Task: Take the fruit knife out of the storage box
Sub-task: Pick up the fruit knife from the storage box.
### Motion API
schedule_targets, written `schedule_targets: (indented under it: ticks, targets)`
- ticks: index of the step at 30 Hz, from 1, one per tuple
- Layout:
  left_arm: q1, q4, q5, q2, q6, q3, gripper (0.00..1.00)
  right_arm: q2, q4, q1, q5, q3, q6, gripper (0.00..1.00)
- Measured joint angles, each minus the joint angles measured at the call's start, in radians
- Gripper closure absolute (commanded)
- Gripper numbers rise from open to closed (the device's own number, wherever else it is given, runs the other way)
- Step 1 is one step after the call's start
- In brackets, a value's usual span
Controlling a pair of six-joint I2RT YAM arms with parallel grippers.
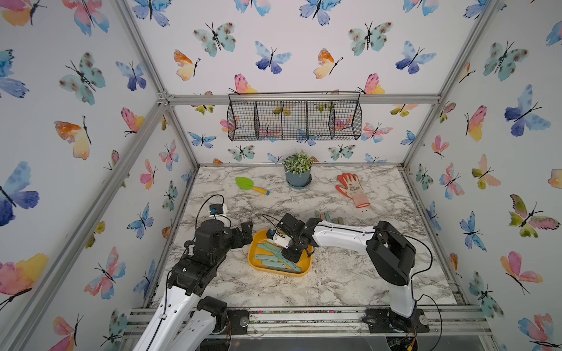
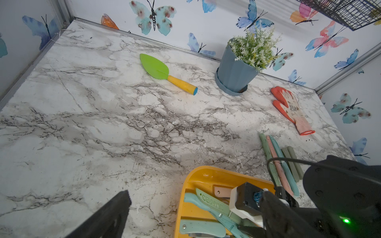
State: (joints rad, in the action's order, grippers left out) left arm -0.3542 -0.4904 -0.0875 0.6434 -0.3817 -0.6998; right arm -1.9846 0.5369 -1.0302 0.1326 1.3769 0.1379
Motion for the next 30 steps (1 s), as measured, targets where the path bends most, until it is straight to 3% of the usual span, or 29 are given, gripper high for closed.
schedule_targets:
  ticks: [6, 16, 30]
  targets:
    - [0.0, 0.0, -0.001, -0.001, 0.0, 0.0, 0.02, 0.0, 0.0, 0.0, 0.0, 0.0, -0.006, 0.81]
    - [0.0, 0.0, -0.001, -0.001, 0.0, 0.0, 0.01, 0.02, 0.001, 0.0, -0.002, -0.001, -0.014, 0.83]
    - [0.0, 0.0, 0.01, -0.005, 0.002, 0.0, 0.02, 0.263, -0.022, 0.055, -0.025, -0.07, -0.114, 0.84]
